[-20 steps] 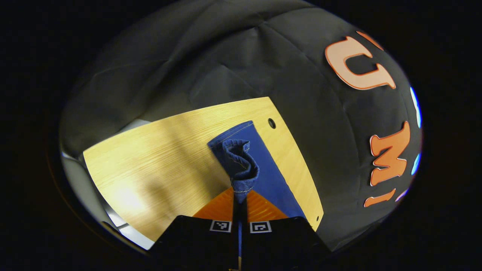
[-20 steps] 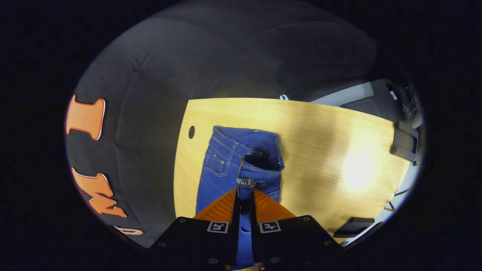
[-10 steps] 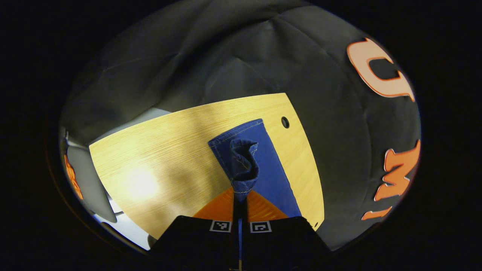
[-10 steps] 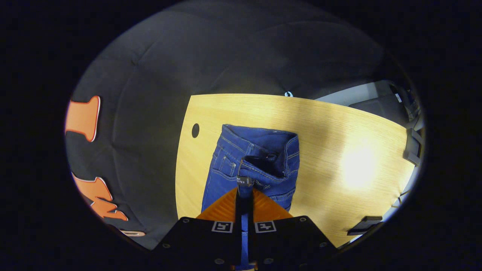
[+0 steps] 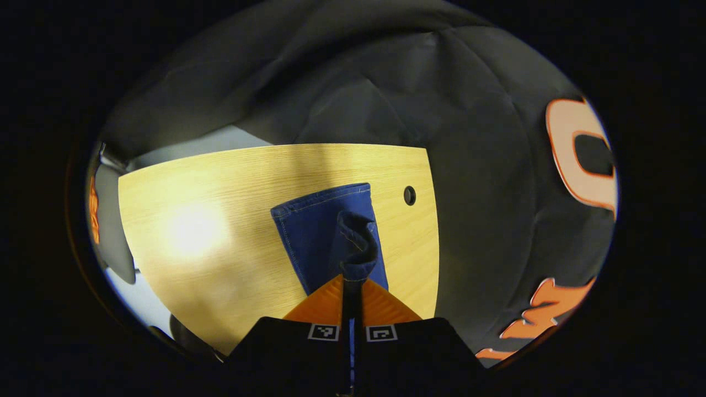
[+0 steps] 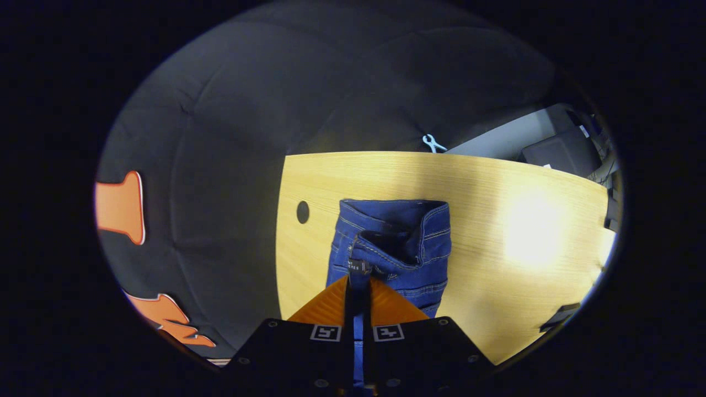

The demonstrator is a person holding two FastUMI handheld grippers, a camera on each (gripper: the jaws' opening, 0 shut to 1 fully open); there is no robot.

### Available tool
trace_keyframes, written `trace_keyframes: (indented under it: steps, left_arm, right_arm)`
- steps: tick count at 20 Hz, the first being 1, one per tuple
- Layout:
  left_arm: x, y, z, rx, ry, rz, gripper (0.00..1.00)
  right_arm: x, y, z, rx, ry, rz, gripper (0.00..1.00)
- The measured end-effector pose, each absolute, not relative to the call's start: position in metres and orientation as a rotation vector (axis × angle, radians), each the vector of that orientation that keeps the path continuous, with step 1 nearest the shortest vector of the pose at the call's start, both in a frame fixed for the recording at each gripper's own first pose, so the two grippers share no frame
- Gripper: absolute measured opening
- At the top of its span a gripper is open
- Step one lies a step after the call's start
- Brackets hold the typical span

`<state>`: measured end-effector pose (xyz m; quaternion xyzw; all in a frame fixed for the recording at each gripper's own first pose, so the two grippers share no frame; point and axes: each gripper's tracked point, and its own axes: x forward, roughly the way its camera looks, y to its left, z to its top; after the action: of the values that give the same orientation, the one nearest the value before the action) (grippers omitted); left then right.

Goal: Grasp the waist and the cuffs of the jeans and fold them to make the two legs overlap; first hold the waist and fold one-third of the jeans toward the cuffs, then hold the cuffs and fold the remaining one-third in the same direction to finish folding.

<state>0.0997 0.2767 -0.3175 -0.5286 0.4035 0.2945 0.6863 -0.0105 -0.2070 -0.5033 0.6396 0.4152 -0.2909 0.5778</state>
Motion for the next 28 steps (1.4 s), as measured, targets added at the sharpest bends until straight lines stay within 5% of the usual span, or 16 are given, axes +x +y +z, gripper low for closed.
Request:
trace_keyframes:
  steps: [7, 13, 15, 16, 17, 18, 19, 20, 24, 28]
  left_arm:
    - [0.146, 0.308, -0.348, -1.283, 0.932, 0.887, 0.03]
    - [0.205, 0.276, -0.358, -0.997, 1.08, 0.619, 0.04]
    - [0.212, 0.275, -0.358, -0.872, 1.081, 0.581, 0.05]
    - [0.212, 0.274, -0.36, -0.815, 1.075, 0.551, 0.27]
    - [0.209, 0.273, -0.355, -0.761, 1.084, 0.523, 0.5]
    - [0.206, 0.272, -0.352, -0.691, 1.086, 0.494, 0.72]
    - [0.202, 0.272, -0.351, -0.601, 1.092, 0.467, 0.72]
    - [0.197, 0.271, -0.35, -0.515, 1.097, 0.441, 0.88]
    - [0.196, 0.259, -0.344, -0.369, 1.017, 0.335, 0.98]
    - [0.212, 0.238, -0.308, -0.161, 0.83, 0.232, 0.98]
  right_arm:
    - [0.065, -0.209, -0.534, 1.487, 1.106, -0.811, 0.07]
    - [0.136, -0.181, -0.552, 1.416, 1.138, -0.706, 0.07]
    - [0.144, -0.182, -0.542, 1.444, 1.093, -0.678, 0.14]
    - [0.149, -0.187, -0.539, 1.439, 1.063, -0.656, 0.22]
    - [0.151, -0.19, -0.535, 1.412, 1.044, -0.636, 0.17]
    - [0.149, -0.196, -0.53, 1.376, 1.024, -0.62, 0.38]
    - [0.144, -0.201, -0.524, 1.334, 1.016, -0.599, 0.43]
    - [0.139, -0.206, -0.515, 1.288, 1.003, -0.584, 0.52]
    - [0.108, -0.216, -0.495, 1.1, 1.022, -0.549, 0.8]
    - [0.059, -0.22, -0.507, 0.921, 1.105, -0.559, 0.89]
